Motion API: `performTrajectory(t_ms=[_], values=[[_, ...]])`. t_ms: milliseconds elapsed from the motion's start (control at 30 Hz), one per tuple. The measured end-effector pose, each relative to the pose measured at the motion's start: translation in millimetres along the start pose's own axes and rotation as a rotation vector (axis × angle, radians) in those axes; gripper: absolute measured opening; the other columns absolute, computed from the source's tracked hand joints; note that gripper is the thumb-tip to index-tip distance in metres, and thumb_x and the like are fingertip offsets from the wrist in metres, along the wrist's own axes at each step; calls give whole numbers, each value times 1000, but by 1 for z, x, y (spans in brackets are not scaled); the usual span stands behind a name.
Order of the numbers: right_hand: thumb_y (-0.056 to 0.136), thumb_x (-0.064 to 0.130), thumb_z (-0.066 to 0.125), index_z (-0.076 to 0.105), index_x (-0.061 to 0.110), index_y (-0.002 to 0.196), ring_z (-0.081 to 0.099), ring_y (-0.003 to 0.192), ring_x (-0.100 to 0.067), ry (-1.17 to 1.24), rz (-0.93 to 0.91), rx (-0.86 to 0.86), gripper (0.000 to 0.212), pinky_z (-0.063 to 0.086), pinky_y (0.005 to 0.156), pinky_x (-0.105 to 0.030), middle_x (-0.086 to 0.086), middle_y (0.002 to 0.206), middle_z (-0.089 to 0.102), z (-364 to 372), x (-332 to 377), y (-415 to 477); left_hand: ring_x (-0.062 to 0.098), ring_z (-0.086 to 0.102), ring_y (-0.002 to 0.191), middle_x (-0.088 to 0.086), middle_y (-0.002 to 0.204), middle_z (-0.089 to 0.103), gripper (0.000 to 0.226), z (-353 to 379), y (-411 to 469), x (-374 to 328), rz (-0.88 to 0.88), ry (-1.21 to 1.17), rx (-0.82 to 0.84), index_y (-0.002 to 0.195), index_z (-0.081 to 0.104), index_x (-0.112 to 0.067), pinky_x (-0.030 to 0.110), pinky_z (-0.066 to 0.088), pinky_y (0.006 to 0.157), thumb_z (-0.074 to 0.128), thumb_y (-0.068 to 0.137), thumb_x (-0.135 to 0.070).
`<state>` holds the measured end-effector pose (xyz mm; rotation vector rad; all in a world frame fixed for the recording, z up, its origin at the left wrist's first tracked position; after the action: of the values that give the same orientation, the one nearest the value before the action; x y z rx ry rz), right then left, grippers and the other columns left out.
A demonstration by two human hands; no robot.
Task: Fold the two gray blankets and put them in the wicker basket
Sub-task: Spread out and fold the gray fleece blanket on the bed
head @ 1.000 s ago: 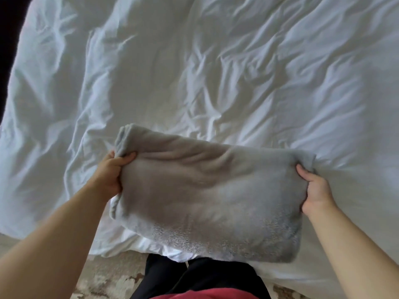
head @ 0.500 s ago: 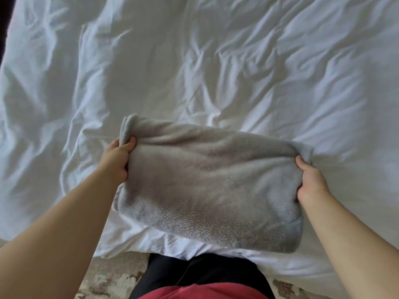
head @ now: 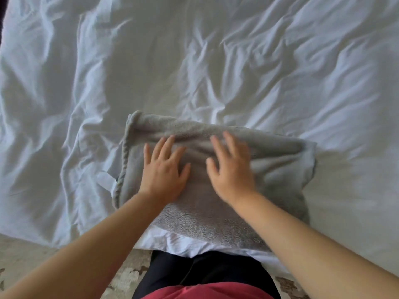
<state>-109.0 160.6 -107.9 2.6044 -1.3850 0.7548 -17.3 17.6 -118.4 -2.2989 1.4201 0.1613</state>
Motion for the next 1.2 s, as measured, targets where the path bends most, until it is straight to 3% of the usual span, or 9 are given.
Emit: performTrajectory(t_ms=[100, 300, 433, 567, 667, 767, 933, 1067, 1200], values=[[94, 36, 46, 34, 21, 148, 18, 146, -29, -179, -102, 259, 58, 4, 117, -47, -9, 157, 25, 40, -6, -9, 23, 7, 148, 3, 160, 15, 59, 33, -9, 18, -89, 86, 120, 148, 27, -29, 46, -7, 117, 37, 94, -51], [96, 47, 35, 17, 27, 152, 7, 149, -20, -372, 39, 241, 62, -5, 117, -35, 1, 161, 9, 53, -78, 14, 17, -1, 147, -3, 161, 8, 63, 63, 10, 21, -127, 35, 167, 150, 15, -36, 34, -19, 112, 21, 91, -60], [97, 49, 27, 6, 26, 153, -3, 149, -19, -412, 123, 309, 64, -8, 117, -35, 0, 162, -2, 47, -78, 15, 23, 16, 145, 7, 157, 23, 51, 40, 0, 25, -97, -139, 10, 142, 40, -21, 38, -1, 119, 47, 94, -35], [97, 48, 28, 4, 21, 153, -6, 148, -25, -366, 186, 307, 67, -8, 117, -43, -7, 162, -5, 38, -40, 15, 30, 37, 133, 10, 145, 40, 44, 9, -56, 64, -533, -311, -319, 129, 48, -17, 46, 23, 115, 57, 87, -24], [98, 43, 33, 8, 17, 153, -5, 148, -27, -277, 95, 268, 66, -8, 117, -43, -11, 161, -2, 41, -5, 6, 21, 52, 119, -3, 128, 52, 60, 5, -101, 96, -718, -715, -76, 134, 40, -28, 39, 45, 94, 59, 83, -53], [99, 42, 35, 9, 17, 153, -5, 149, -26, -242, 0, 354, 65, -7, 117, -42, -10, 161, -3, 57, 23, -11, 13, 59, 98, -19, 106, 57, 62, 10, -123, 107, -552, -712, 227, 124, 47, -36, 24, 44, 78, 60, 73, -67], [99, 42, 31, 9, 18, 153, -3, 148, -26, -300, 45, 417, 63, -1, 119, -45, -9, 162, -1, 78, 39, -25, 15, 55, 81, -17, 82, 55, 3, 11, -109, 118, -427, -492, 97, 92, 58, -26, 15, 35, 61, 59, 91, -24], [100, 43, 27, 6, 20, 154, -5, 148, -25, -322, 69, 454, 62, -2, 119, -44, -6, 162, -4, 80, 38, -20, 7, 65, 68, -8, 71, 72, 29, -5, -101, 118, -652, -1179, 143, 80, 70, -23, 15, 50, 59, 54, 90, -2], [99, 45, 26, 6, 22, 153, -6, 148, -24, -331, 51, 496, 62, -2, 118, -43, -5, 162, -3, 77, 35, -17, 19, 55, 78, 8, 93, 65, 9, -15, -97, 121, -949, -873, 392, 88, 67, -12, 29, 44, 69, 59, 86, -10]])
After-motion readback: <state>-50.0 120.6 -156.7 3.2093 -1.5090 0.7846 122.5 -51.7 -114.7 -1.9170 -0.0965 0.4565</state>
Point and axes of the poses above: each hand's wrist, its own y-axis towards the middle knuckle, its own z-axis out of the palm, x = y × z, the point moved 1 cm from there along y, towards the middle knuckle
